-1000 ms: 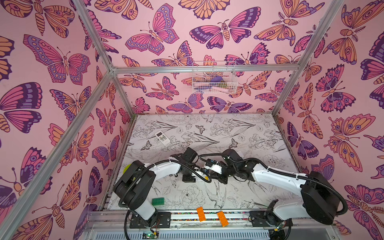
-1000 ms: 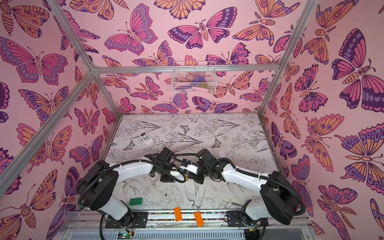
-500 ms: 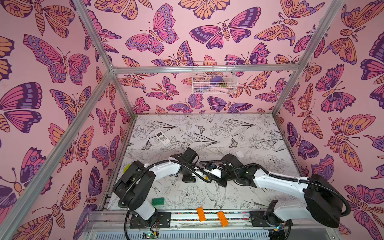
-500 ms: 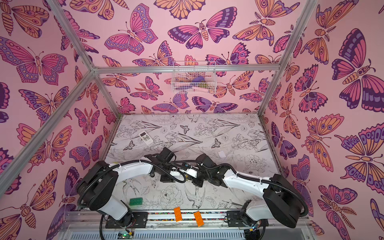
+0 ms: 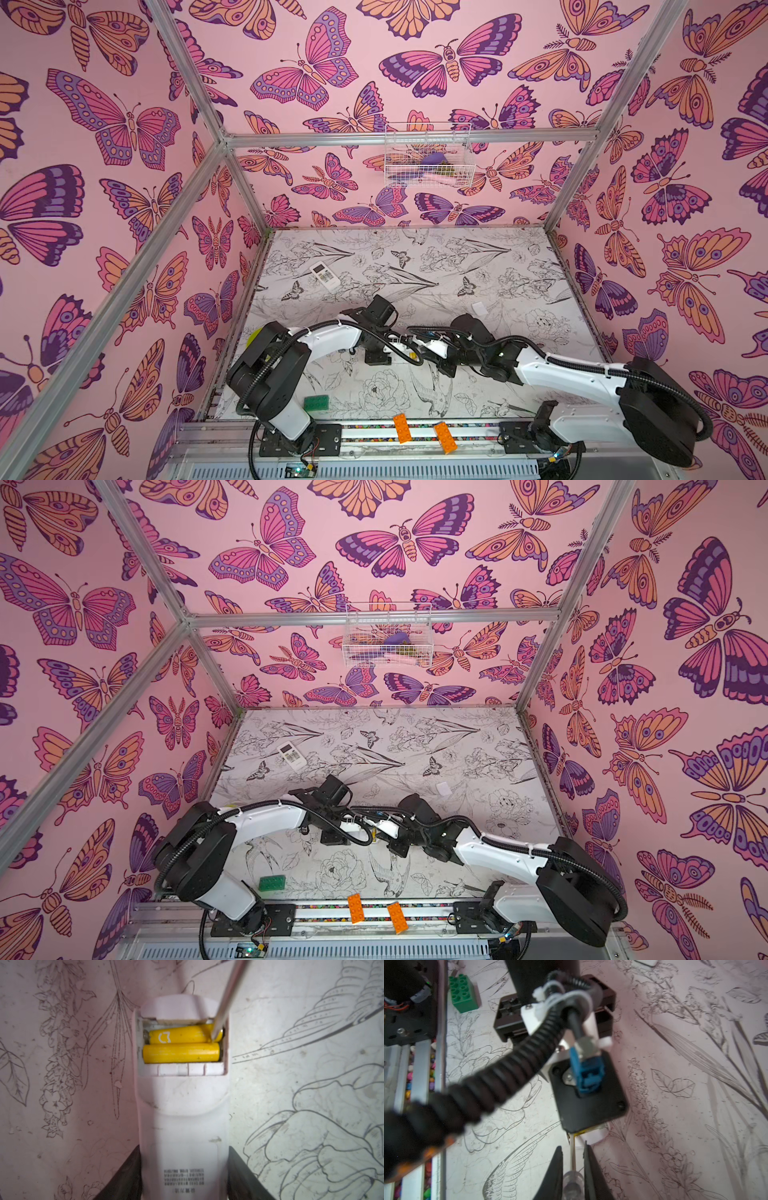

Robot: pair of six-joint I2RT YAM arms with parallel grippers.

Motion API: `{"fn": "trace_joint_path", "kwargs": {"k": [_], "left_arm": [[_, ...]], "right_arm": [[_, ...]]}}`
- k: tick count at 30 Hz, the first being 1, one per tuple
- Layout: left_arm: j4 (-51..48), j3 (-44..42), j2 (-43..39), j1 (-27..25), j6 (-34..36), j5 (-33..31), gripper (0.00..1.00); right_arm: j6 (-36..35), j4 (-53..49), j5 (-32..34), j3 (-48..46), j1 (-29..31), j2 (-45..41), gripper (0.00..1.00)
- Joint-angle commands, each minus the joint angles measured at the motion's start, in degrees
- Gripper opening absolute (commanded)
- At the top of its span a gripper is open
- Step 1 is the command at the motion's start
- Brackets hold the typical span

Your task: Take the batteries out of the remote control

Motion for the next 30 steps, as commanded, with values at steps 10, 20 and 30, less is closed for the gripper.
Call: {"fn": "trace_joint_path", "kwargs": {"k": [10, 20, 30], "left_arm": [[-4.2, -1.7, 0.3, -0.8, 0.5, -0.5, 0.43], [-4.2, -1.7, 0.3, -0.9, 0.2, 0.0, 0.43], [-4.2, -1.6, 0.1, -0.9, 0.3, -0.3, 0.43]], "right_arm": [[1.1, 1.0, 1.7, -0.3, -0.4, -2.2, 0.00], [7.0, 9.3, -0.2, -1.3, -3.1, 0.3, 0.00], [6.9, 10.3, -1.9, 0.2, -3.2, 4.9, 0.00]]}}
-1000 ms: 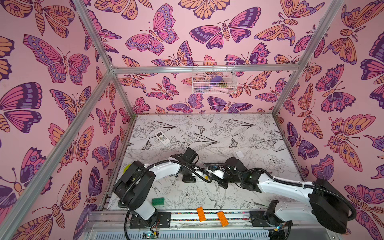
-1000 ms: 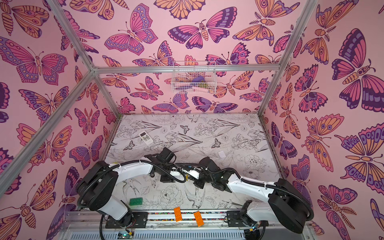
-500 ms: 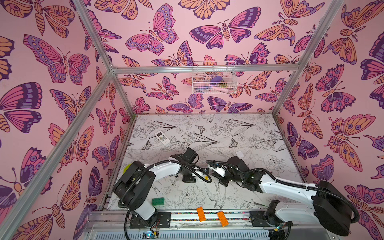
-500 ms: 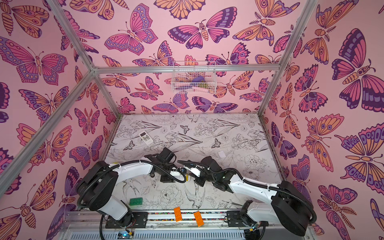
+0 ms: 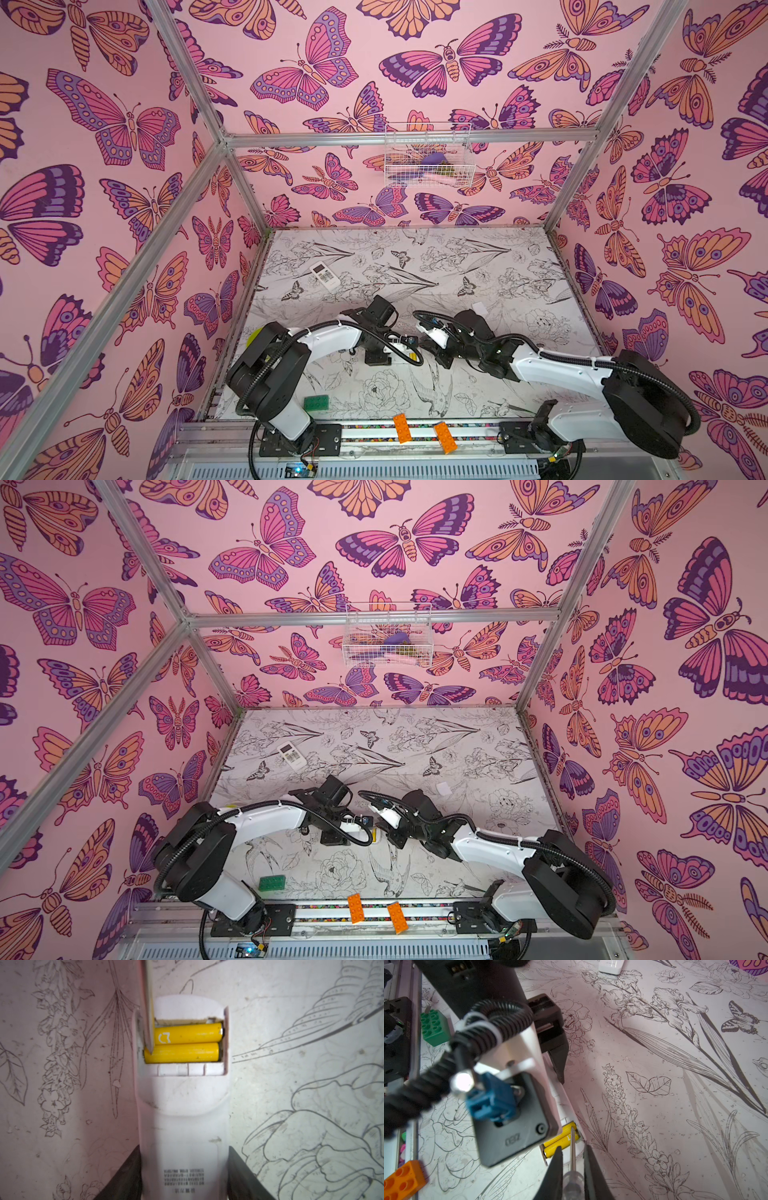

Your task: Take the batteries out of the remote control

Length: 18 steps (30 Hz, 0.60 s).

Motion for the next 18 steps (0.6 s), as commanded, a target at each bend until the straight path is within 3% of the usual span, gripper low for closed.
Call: {"fn": "trace_joint_path", "kwargs": {"k": [1, 12, 18], "left_arm": [[-4.1, -1.6, 0.1, -0.8, 0.6, 0.0, 0.43], [-4.1, -1.6, 0.2, -0.9, 0.5, 0.1, 0.43], [-4.2, -1.6, 0.2, -0.8, 0.3, 0.4, 0.43]], "right_arm": [[0.5, 0.5, -1.3, 1.5, -0.3, 0.8, 0.00], [1.2, -1.2, -0.9, 2.0, -1.3, 2.2, 0.00], [5.6, 5.5, 1.6, -1.5, -0.5, 3.5, 0.00]]}}
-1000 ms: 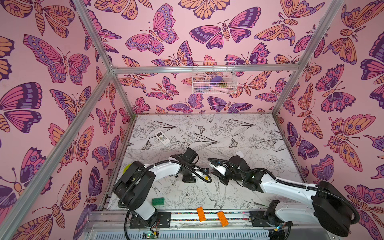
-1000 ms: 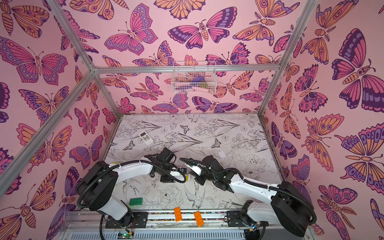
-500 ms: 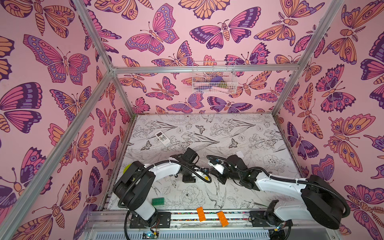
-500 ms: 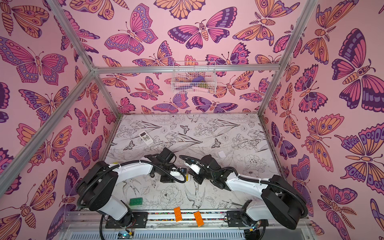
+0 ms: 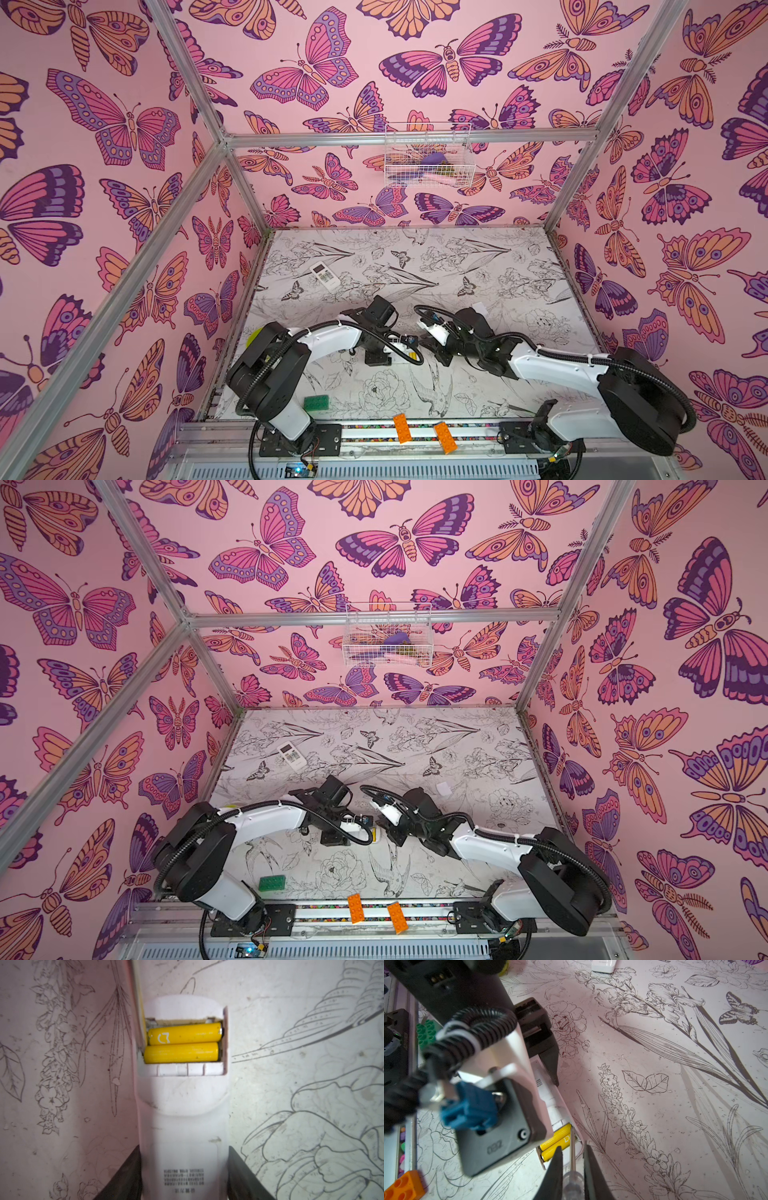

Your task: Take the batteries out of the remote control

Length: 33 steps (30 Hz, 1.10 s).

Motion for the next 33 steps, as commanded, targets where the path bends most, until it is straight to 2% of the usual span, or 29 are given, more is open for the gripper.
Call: {"fn": "trace_joint_path", "kwargs": {"k": [1, 5, 18, 28, 33], "left_arm": [[-3.8, -1.6, 0.3, -0.8, 1.7, 0.5, 0.43], [-3.9, -1.7, 0.5, -0.8, 2.2, 0.1, 0.43], [-3.8, -1.6, 0.2, -0.8, 2.8, -1.1, 0.42], [-3.8, -1.4, 0.3, -0.8, 3.0, -1.2, 0.41], [-3.8, -1.4, 0.4, -0.8, 3.0, -1.4, 0.41]], "right_arm": [[2.9, 3.9, 2.1, -1.5, 0.9, 2.5, 0.00], [3.2, 3.3, 0.1, -1.1, 1.5, 4.7, 0.00], [1.1, -8.7, -8.2, 3.9, 0.8, 8.4, 0.00], [0.5, -11.3, -9.1, 4.7, 0.5, 9.5, 0.00], [-0.1, -12.7, -9.7, 4.8, -0.9, 7.1, 0.00]]}}
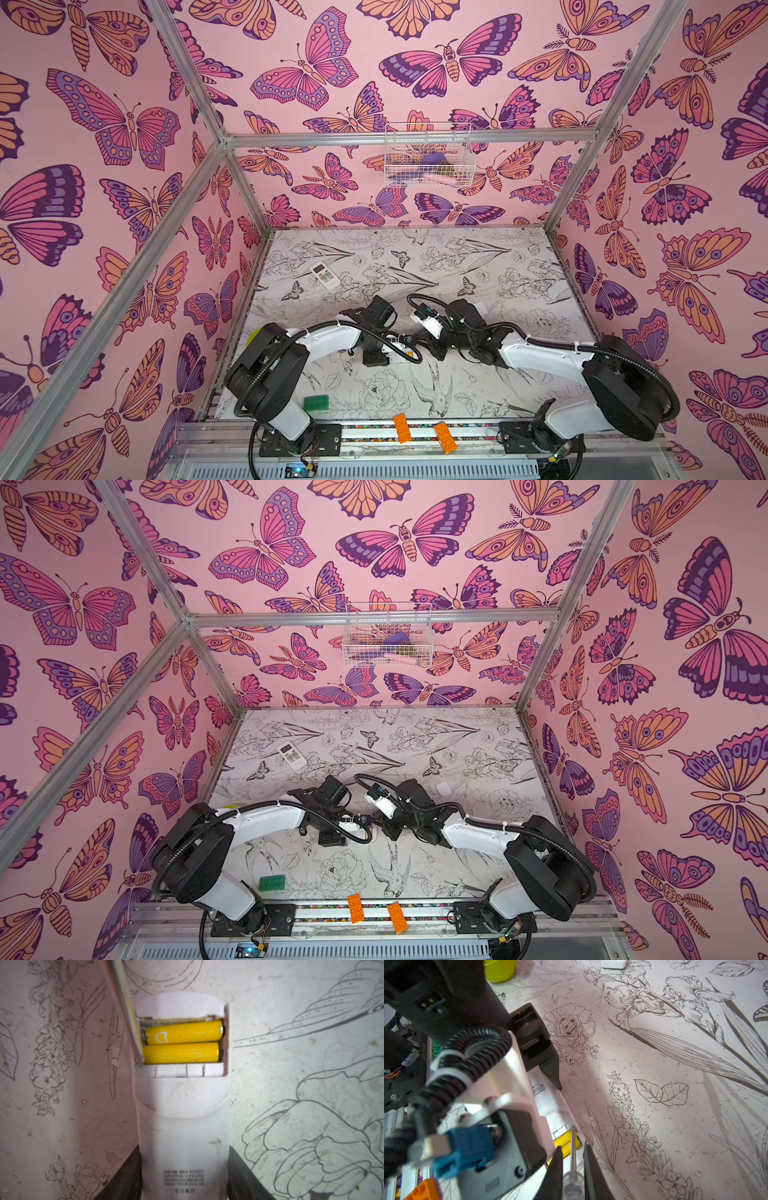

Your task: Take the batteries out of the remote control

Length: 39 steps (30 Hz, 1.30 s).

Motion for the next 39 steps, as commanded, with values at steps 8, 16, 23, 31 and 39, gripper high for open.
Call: {"fn": "trace_joint_path", "kwargs": {"k": [8, 16, 23, 31, 39], "left_arm": [[-2.0, -1.4, 1.3, -1.0, 4.4, 1.6, 0.41], [-2.0, -1.3, 1.8, -0.9, 4.6, 1.7, 0.41], [-2.0, -1.0, 2.2, -0.9, 3.7, 2.7, 0.41], [-2.0, -1.0, 2.6, -0.9, 4.4, 2.7, 0.41], [-2.0, -1.0, 2.4, -1.0, 4.6, 2.7, 0.40]], "right_arm": [[3.5, 4.5, 0.8, -7.2, 0.4, -3.8, 0.00], [4.2, 9.6, 9.7, -11.2, 1.4, -6.6, 0.00], [6.3, 13.7, 17.0, -13.5, 4.2, -7.0, 0.00], [9.5, 21.3, 19.8, -14.5, 7.4, -2.8, 0.00], [10.4, 20.3, 15.0, -12.5, 7.9, 2.0, 0.00]]}}
